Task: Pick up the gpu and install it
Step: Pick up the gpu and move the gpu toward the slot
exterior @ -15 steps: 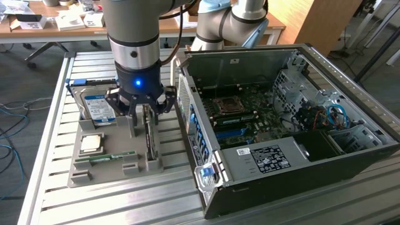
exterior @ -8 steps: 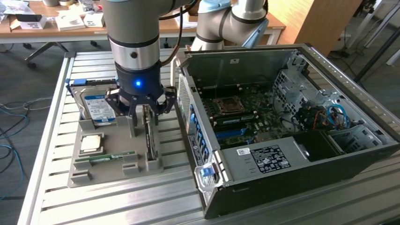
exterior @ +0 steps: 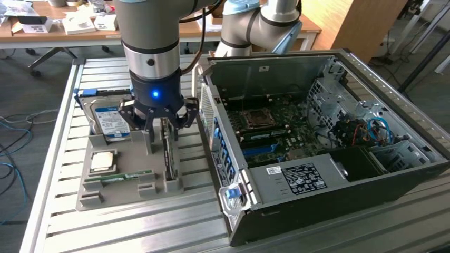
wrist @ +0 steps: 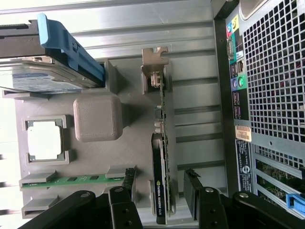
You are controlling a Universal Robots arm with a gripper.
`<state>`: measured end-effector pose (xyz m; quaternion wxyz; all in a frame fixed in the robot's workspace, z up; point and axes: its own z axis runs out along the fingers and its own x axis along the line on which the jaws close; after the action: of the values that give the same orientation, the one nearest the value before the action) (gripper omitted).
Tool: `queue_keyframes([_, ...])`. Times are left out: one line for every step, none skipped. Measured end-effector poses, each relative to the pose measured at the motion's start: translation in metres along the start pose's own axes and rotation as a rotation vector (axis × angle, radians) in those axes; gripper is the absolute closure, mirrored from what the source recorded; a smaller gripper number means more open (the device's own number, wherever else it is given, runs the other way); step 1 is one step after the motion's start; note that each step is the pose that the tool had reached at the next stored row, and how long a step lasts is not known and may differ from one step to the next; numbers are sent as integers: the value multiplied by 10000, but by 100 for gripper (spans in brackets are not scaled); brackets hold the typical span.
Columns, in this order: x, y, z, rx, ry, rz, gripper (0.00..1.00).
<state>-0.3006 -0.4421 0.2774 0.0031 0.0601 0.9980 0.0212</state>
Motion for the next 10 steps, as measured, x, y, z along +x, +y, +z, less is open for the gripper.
queue_keyframes([0, 0, 4, 1, 1, 0, 47])
queue_keyframes([0, -1, 9, 3, 3, 0, 47])
queue_keyframes([0, -1, 17, 2, 1, 0, 47])
queue_keyframes([0, -1, 25, 2, 2, 0, 47])
queue_keyframes([0, -2, 33, 2, 2, 0, 47])
queue_keyframes([0, -2, 42, 2, 2, 0, 47])
queue_keyframes([0, -3, 51, 3, 3, 0, 47])
queue_keyframes([1, -3, 60, 3, 3, 0, 47])
queue_keyframes([1, -3, 69, 2, 2, 0, 47])
queue_keyframes([1, -4, 78, 4, 3, 0, 47])
